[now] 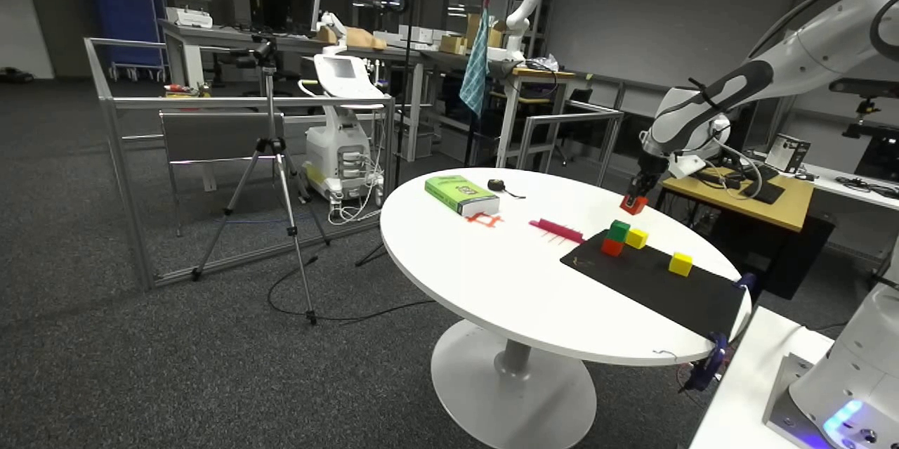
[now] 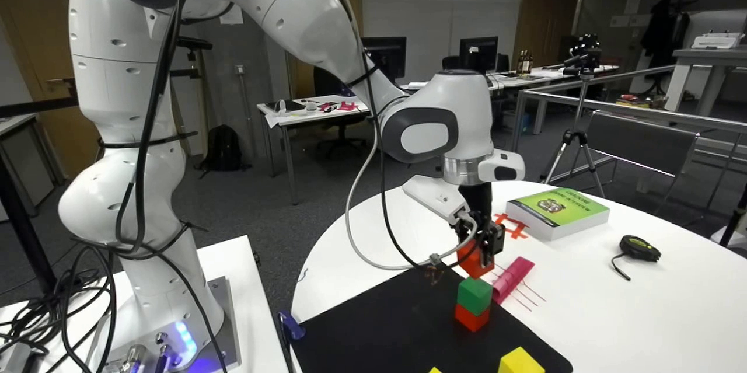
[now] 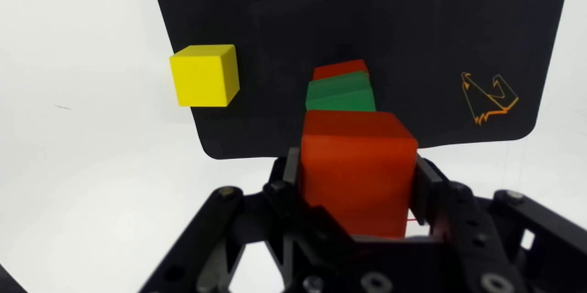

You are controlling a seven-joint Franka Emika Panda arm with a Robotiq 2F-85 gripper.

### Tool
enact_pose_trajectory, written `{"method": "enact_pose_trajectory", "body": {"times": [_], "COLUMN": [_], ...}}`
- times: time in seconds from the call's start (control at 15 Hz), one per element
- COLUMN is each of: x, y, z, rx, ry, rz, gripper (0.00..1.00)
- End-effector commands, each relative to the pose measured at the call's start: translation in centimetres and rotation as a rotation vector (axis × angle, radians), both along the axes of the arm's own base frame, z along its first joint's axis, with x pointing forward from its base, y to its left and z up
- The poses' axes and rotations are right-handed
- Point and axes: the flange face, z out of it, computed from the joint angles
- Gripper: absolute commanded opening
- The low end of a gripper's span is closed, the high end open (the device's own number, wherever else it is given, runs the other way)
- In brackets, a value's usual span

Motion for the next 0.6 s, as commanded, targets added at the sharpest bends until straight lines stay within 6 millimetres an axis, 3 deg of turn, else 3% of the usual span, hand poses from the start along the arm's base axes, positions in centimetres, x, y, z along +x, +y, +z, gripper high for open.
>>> {"method": "enact_pose_trajectory", "body": {"times": [0.0,0.53], "x": [0.38,0.84], "y": [-1.27,-1.30], "z": [0.41,0.28], "rx": [0.000,-0.014], "ry": [0.030,0.114], "rz": [0.027,0.094], "gripper": [0.31,0.31]}}
